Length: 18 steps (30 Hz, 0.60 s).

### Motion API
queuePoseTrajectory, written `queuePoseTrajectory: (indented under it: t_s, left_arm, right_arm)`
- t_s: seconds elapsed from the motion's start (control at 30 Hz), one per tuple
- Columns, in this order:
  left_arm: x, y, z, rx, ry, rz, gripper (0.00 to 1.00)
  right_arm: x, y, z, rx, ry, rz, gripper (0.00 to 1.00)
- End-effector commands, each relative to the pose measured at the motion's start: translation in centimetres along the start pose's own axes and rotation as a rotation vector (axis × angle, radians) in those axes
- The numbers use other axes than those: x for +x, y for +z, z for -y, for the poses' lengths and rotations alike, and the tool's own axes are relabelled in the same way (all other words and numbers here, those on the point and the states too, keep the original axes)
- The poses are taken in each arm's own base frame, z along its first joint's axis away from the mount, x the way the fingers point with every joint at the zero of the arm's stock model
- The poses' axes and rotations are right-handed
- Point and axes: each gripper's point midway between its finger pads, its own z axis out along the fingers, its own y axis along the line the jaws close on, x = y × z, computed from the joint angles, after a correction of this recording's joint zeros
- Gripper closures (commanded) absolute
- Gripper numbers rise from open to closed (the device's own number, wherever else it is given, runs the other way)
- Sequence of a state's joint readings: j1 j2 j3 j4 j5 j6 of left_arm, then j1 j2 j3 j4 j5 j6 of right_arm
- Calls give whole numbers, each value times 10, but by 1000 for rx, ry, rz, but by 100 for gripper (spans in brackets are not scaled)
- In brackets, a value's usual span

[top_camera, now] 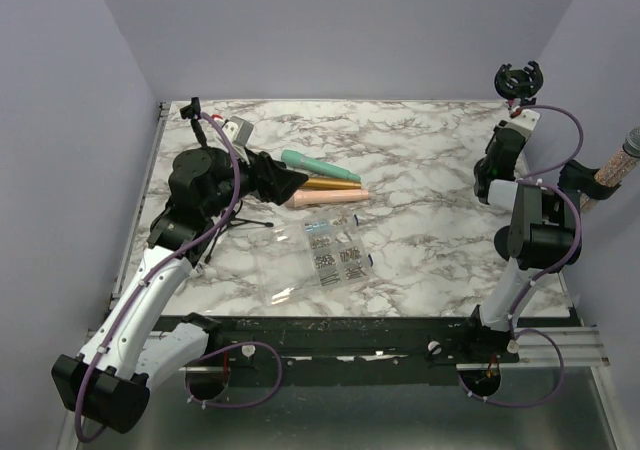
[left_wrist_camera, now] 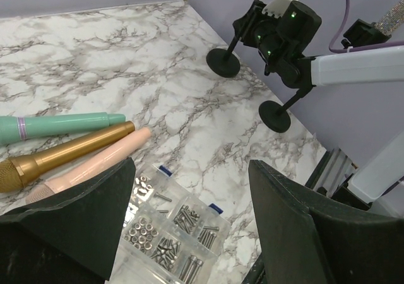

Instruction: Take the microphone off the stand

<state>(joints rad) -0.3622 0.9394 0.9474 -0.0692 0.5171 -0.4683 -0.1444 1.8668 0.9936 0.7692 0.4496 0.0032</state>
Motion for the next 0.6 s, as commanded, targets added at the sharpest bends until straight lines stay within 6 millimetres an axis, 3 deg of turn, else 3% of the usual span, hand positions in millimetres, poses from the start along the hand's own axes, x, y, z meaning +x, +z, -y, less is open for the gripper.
queuePoseTrajectory:
  t_s: [0.0, 0.17, 0.3, 0.43, 0.57]
  left_arm:
    - [5, 2, -2, 4, 8, -8, 25]
    - [6, 4, -1, 10, 1, -14, 25]
    - [6, 3, -2, 8, 2, -14, 25]
    - [8, 5, -5, -3, 4, -19, 25]
    - [9, 6, -8, -10, 5, -22, 25]
  right_arm:
    - [18, -13, -29, -154, 50, -33, 96]
    - [-1, -22, -70, -360, 142, -4, 97]
    - [-2, -33, -121, -517, 179, -28, 98]
    - [-6, -54, -167, -606, 187, -5, 98]
    - [-7, -76, -201, -668, 205, 9, 97]
